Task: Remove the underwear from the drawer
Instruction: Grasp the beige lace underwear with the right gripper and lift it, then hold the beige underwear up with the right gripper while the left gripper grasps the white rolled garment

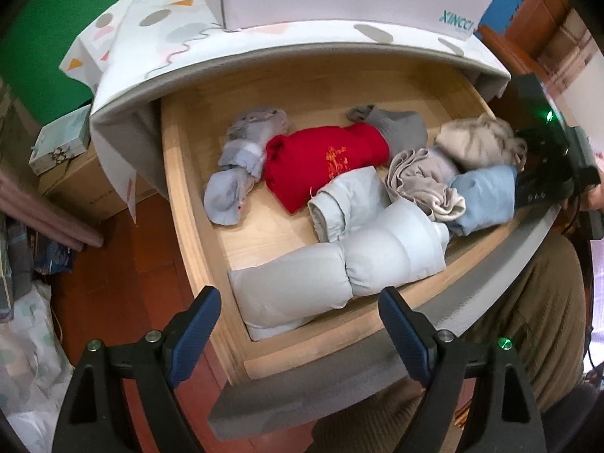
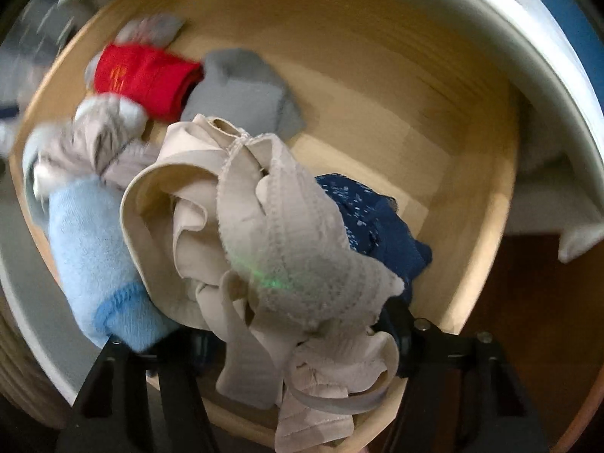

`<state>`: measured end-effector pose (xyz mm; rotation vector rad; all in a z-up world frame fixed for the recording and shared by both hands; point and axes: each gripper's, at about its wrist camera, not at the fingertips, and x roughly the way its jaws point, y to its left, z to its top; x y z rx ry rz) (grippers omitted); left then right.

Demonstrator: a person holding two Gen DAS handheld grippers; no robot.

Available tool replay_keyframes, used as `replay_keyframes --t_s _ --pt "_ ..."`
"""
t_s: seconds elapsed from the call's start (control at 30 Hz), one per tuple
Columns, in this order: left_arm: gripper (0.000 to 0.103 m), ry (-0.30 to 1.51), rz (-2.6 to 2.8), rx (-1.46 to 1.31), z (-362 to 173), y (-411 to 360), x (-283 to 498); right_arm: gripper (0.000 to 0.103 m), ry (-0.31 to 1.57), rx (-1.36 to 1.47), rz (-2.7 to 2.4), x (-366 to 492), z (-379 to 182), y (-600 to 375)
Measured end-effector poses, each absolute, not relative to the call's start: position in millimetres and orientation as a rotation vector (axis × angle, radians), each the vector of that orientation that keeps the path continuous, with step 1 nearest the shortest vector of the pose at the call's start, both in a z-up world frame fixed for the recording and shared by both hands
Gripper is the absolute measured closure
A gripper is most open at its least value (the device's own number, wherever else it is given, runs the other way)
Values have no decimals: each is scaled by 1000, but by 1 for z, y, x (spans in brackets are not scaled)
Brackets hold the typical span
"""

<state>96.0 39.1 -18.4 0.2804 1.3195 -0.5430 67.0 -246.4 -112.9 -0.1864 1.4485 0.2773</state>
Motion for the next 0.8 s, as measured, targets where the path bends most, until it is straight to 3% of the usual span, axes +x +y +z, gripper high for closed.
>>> replay_keyframes --t_s 0.33,0.8 --pt "15 1272 -615 428 -23 24 98 43 1248 246 75 56 -65 -304" --pt "15 1355 -779 547 -49 -4 111 43 1151 457 52 14 -56 -317"
